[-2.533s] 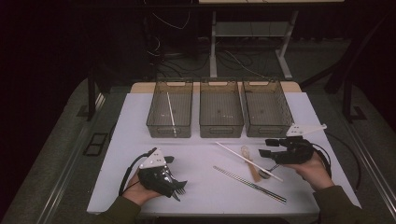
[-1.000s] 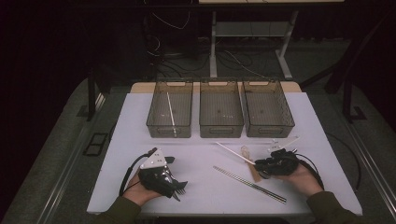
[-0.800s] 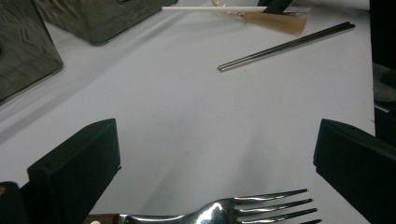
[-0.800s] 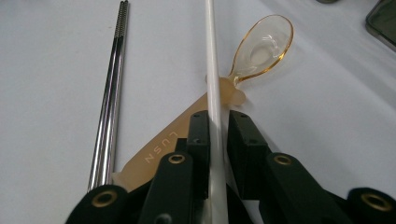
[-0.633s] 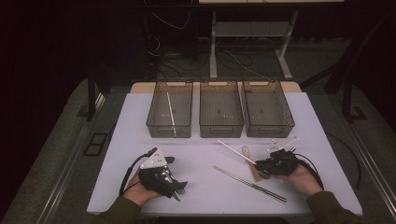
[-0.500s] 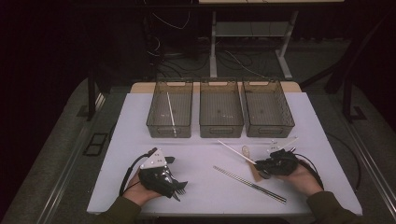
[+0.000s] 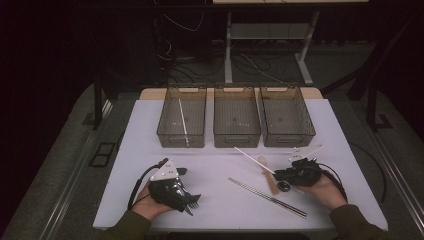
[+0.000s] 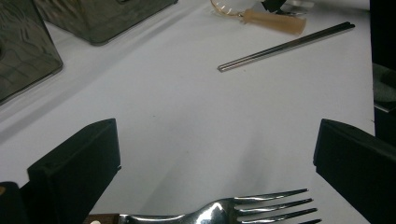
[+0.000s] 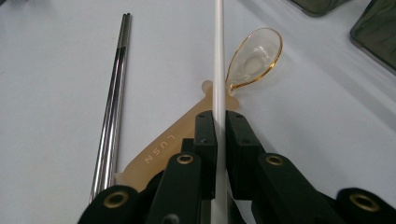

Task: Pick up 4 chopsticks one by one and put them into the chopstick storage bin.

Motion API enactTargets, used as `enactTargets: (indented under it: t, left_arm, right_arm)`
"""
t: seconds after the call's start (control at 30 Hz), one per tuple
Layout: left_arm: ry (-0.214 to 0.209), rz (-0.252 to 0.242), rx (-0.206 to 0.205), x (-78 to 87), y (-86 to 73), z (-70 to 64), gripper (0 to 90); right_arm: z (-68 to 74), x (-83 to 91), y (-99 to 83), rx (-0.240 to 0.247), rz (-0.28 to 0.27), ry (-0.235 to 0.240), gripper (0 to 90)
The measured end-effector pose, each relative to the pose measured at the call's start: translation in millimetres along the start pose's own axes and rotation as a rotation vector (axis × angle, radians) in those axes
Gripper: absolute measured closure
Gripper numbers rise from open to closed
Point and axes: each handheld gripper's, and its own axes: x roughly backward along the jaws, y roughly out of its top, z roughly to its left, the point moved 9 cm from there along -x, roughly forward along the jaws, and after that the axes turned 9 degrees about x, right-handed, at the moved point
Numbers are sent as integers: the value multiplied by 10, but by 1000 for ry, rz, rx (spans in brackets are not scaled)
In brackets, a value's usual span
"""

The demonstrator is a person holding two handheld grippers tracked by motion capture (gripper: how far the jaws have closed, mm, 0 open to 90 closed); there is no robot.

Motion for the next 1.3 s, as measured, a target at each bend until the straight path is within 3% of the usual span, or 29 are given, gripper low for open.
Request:
enactTargets:
  t: [0.67,1.3]
  left_arm:
    - [7,-1,10,-1,-21,14,0]
    - [11,4,9,-10,-25,17,0]
  right_arm:
    - [-8,166,201,-45,-95,-7,842]
    - [-12,136,536,-88,-167,-26,842]
